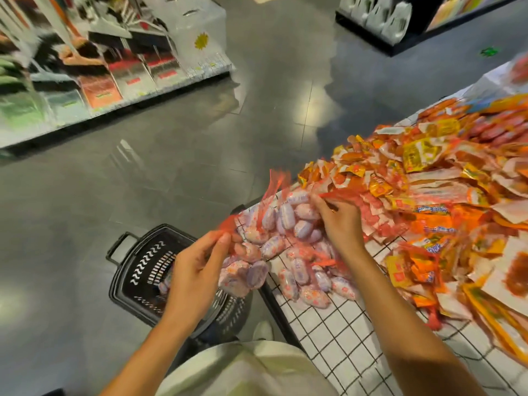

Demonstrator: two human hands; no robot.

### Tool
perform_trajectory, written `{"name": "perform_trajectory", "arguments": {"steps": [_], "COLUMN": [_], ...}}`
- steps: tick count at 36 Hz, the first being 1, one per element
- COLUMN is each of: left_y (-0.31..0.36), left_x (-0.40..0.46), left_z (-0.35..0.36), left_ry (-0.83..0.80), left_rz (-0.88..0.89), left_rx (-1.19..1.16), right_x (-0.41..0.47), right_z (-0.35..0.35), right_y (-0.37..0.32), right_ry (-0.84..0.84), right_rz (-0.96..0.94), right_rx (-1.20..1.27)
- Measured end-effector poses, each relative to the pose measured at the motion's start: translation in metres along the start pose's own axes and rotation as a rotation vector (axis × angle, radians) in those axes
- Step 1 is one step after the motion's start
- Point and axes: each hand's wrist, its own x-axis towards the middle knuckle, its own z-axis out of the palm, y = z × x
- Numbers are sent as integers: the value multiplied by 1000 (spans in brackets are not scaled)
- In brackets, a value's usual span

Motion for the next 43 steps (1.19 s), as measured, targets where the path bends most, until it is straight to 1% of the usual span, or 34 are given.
{"name": "perform_trajectory", "arguments": {"steps": [2, 7, 10, 14, 18, 20, 22, 24, 26, 28, 31, 36, 39, 43], "left_y": [2, 22, 40, 58, 54, 38, 15, -10, -31, -44, -51, -51, -53, -61], "left_x": [3, 22, 39, 63, 89, 101, 111, 117, 119, 120, 119, 116, 106, 94], "left_z": [2, 17, 30, 42, 52, 58, 63, 65, 63, 62, 61, 61, 58, 57], "left_ry": [-5, -26, -43, -61, -74, -86, -110, -136, -158, -166, -172, -179, -219, -256], "left_rz": [0, 14, 31, 67, 80, 43, -35, -102, -123, -143, -186, -160, -110, -44], "left_rx": [9, -18, -52, -124, -156, -110, -35, 76, 177, 228, 255, 260, 295, 344], "right_x": [-2, -2, 4, 13, 20, 21, 20, 19, 17, 15, 12, 1, -12, -32], "right_z": [7, 11, 9, 8, 8, 8, 8, 8, 7, 5, 4, 5, 7, 9], "right_y": [20, 41, 40, 34, 28, 27, 28, 30, 32, 35, 37, 40, 42, 41], "right_ry": [-33, 6, 51, 126, 171, 191, 204, 218, 232, 249, 230, 145, 121, 71], "right_rz": [52, 44, 83, 88, 107, 90, 88, 102, 112, 118, 85, 26, -1, -21], "right_rx": [-19, 33, 83, 110, 135, 149, 152, 147, 125, 100, 57, 134, 197, 90]}}
